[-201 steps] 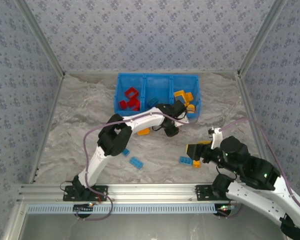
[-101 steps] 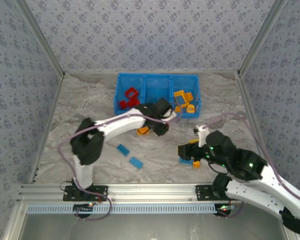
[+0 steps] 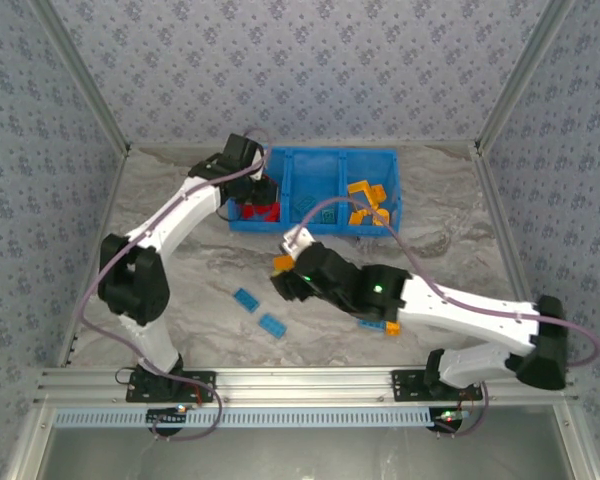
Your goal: Sort the legos into containers by color
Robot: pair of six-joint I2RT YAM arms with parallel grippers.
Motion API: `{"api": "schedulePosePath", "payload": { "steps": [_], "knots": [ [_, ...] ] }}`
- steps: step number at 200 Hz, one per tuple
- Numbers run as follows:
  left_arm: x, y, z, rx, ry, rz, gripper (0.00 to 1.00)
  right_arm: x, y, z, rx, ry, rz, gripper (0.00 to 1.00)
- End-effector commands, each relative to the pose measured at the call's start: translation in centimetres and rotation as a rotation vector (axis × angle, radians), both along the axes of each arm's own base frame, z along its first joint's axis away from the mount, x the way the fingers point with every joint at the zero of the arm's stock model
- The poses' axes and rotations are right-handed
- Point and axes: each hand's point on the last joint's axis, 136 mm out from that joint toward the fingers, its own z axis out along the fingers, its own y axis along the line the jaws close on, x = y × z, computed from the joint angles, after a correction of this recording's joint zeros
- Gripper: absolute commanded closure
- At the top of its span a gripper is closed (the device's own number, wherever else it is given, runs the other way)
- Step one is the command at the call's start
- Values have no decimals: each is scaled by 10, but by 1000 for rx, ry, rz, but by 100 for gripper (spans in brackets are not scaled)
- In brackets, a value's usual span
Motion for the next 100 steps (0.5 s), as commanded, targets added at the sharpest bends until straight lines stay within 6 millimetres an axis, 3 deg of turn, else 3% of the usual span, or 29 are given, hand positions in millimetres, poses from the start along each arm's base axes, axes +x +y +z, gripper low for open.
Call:
{"api": "schedulePosePath", "payload": {
  "steps": [1, 24, 40, 46, 76, 100],
  "knots": [
    [30, 3, -2, -84, 53, 64, 72, 33, 14, 39, -28, -167, -141, 27],
    [60, 4, -19, -154, 103, 81, 72, 45, 44, 40, -88, -232, -153, 27],
    [67, 2, -39, -179, 177, 80, 72, 54, 62, 38, -152, -284, -170, 27],
    [74, 0, -36, -192, 170, 75, 72, 56, 68, 37, -172, -300, -175, 26],
    [83, -10, -51, -210, 210, 52, 72, 66, 90, 27, -231, -336, -188, 26],
    [87, -12, -60, -213, 225, 52, 70, 68, 95, 16, -226, -303, -186, 26]
  ]
}}
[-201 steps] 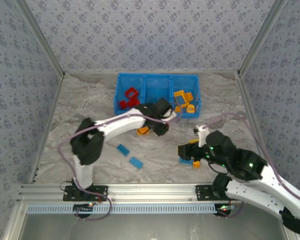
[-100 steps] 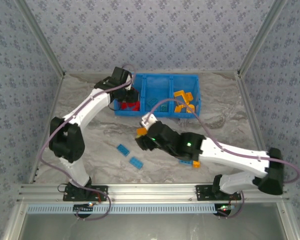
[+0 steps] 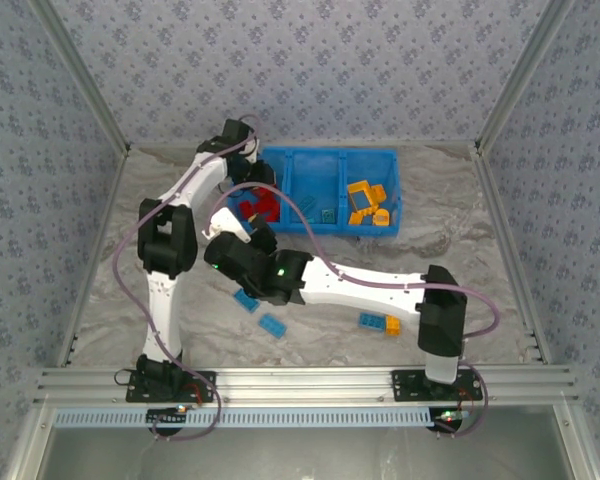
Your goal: Sort the legos into containers by color
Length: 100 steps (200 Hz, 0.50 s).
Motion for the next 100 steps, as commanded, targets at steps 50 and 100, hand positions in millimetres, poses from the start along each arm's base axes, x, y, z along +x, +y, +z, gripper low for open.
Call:
{"api": "schedulePosePath", "payload": {
  "steps": [50, 100],
  "knots": [
    [-4, -15, -2, -61, 55, -22, 54, 3, -12, -1, 10, 22, -59, 25],
    [-13, -9, 37, -62, -8, -10, 43, 2, -39, 1, 31, 45, -96, 25]
  ]
}}
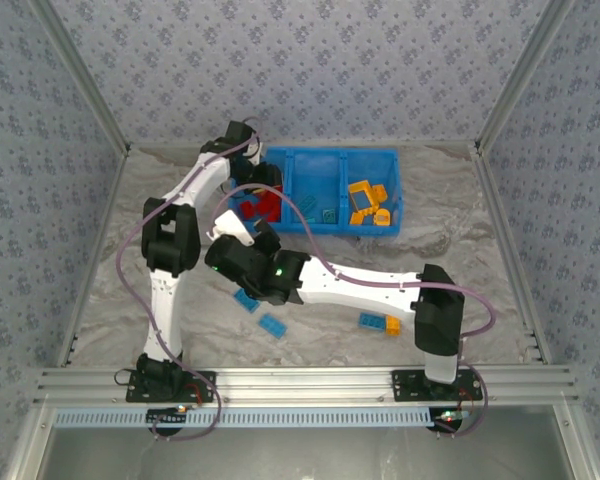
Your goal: Sort the legos into containers by color
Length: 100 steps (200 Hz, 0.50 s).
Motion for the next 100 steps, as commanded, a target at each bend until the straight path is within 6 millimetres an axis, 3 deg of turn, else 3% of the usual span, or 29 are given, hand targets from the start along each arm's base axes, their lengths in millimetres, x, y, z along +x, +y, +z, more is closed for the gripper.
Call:
{"api": "schedulePosePath", "payload": {
  "steps": [1, 51, 55, 79, 100],
  "knots": [
    [-9, 0, 44, -26, -58, -3, 43, 0, -26, 17, 41, 1, -52, 25],
    [-29, 16, 114, -29, -179, 53, 42, -4, -65, 20, 78, 34, -97, 26],
    [-34, 18, 112, -24, -168, 60, 41, -4, -68, 21, 83, 37, -101, 26],
    [-62, 28, 142, -17, -214, 96, 41, -8, -88, 19, 102, 63, -111, 27],
    [-104, 42, 155, 30, -230, 132, 39, -13, -98, 13, 119, 109, -87, 27]
  ]
}}
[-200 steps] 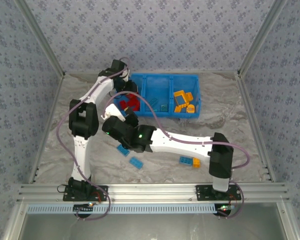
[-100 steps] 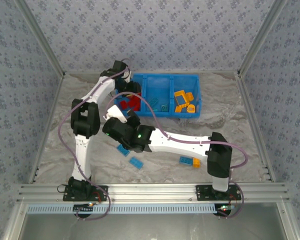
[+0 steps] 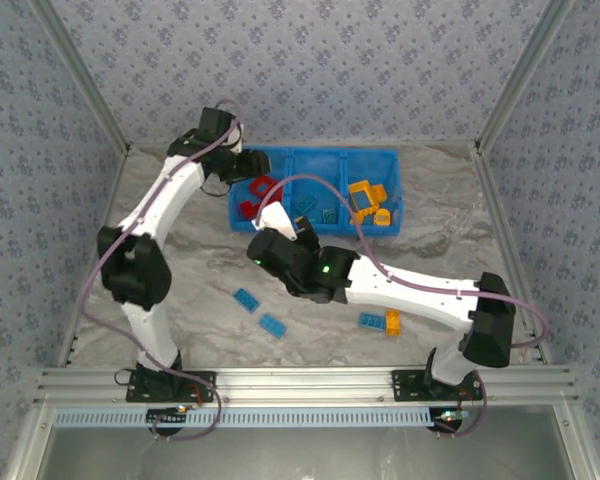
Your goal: Sort the legos into containers by color
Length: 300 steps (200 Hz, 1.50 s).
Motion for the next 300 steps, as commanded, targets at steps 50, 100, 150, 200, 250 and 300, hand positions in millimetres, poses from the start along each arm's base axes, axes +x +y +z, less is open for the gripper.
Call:
{"api": "schedulePosePath", "payload": {
  "steps": [50, 100, 150, 200, 250, 300],
  "knots": [
    [-169, 42, 28, -16, -32, 86, 33, -38, -11, -56, 23, 238, 256, 25],
    [-277, 69, -14, -128, 60, 124, 31, -25, -26, -116, -16, 443, 310, 17],
    [-305, 87, -35, -147, 62, 154, 30, 4, -9, -156, -123, 512, 341, 12],
    [-294, 78, -16, -156, 5, 103, 30, 34, -11, -196, -400, 526, 376, 11],
    [-298, 62, 6, -220, -26, 8, 28, 50, -5, -220, -459, 550, 429, 12],
    [-301, 62, 9, -245, -31, 9, 28, 62, -2, -233, -447, 594, 438, 20]
  ]
}}
